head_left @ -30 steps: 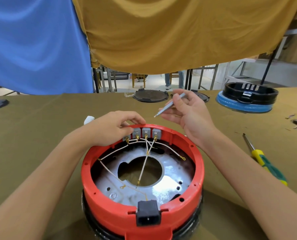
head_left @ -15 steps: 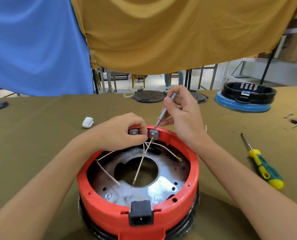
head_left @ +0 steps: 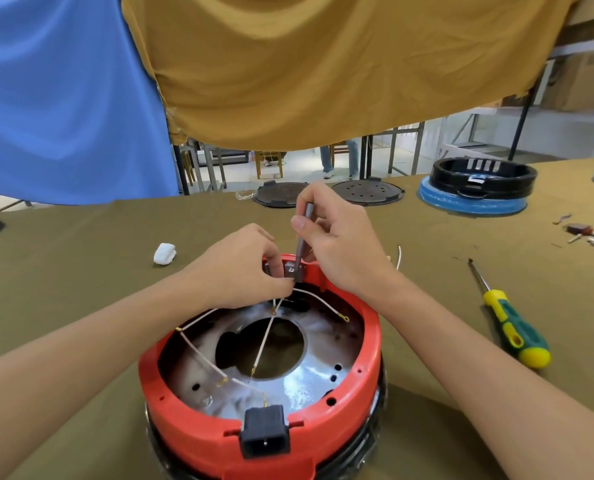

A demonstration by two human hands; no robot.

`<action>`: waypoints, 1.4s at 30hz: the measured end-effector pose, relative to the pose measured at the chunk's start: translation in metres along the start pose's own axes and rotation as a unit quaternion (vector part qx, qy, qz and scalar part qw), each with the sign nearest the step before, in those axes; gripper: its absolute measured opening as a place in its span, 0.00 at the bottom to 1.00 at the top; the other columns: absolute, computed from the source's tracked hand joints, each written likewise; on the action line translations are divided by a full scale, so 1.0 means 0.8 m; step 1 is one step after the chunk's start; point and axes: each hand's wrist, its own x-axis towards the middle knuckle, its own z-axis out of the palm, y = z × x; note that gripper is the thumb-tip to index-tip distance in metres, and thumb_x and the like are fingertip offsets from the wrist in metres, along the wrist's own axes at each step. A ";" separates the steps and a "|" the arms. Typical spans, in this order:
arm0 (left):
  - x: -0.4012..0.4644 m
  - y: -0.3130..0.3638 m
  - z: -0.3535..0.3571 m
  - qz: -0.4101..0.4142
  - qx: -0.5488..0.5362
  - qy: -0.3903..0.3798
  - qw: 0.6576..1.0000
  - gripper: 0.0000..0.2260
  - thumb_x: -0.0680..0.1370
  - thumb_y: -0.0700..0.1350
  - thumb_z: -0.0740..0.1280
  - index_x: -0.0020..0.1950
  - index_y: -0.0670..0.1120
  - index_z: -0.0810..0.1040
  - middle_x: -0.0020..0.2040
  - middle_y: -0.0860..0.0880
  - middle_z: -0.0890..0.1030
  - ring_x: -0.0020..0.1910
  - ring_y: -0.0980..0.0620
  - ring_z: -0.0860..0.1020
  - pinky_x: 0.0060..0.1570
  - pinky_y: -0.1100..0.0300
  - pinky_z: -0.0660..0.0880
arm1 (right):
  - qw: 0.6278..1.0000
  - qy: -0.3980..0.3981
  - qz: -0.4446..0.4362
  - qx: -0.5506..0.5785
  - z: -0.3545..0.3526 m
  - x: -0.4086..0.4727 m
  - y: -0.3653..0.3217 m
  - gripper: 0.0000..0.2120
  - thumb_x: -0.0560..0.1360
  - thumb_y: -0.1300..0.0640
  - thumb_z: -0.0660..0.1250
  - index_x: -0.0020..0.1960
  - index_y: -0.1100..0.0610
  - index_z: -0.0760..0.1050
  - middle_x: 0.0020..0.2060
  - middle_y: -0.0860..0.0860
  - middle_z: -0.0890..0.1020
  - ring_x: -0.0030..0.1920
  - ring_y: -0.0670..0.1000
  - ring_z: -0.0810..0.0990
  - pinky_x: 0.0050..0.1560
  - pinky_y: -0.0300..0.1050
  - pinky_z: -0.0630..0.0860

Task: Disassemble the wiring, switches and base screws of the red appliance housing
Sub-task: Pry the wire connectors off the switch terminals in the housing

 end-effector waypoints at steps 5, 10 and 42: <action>-0.003 0.003 0.005 -0.003 0.001 0.011 1.000 0.08 0.69 0.54 0.74 0.33 0.53 0.80 0.56 0.55 0.73 0.51 0.66 0.67 0.50 0.59 0.70 | 0.999 -0.008 -0.006 -0.034 0.000 0.000 0.003 0.10 0.78 0.61 0.65 0.43 0.50 0.68 0.27 0.49 0.74 0.29 0.51 0.74 0.35 0.50 0.75; -0.007 0.010 0.011 -0.012 -0.007 0.014 1.000 0.07 0.69 0.52 0.74 0.33 0.52 0.81 0.55 0.55 0.72 0.48 0.71 0.70 0.49 0.59 0.71 | 0.998 -0.024 -0.015 -0.054 -0.003 -0.001 -0.001 0.09 0.78 0.62 0.66 0.44 0.52 0.69 0.27 0.48 0.75 0.27 0.48 0.71 0.33 0.43 0.67; -0.007 0.009 0.031 -0.073 -0.057 0.061 0.994 0.09 0.69 0.52 0.72 0.30 0.56 0.76 0.49 0.60 0.73 0.51 0.54 0.71 0.50 0.53 0.59 | 0.995 -0.091 -0.029 0.035 -0.017 0.002 0.024 0.07 0.78 0.58 0.69 0.43 0.59 0.75 0.33 0.52 0.83 0.34 0.55 0.84 0.43 0.59 0.80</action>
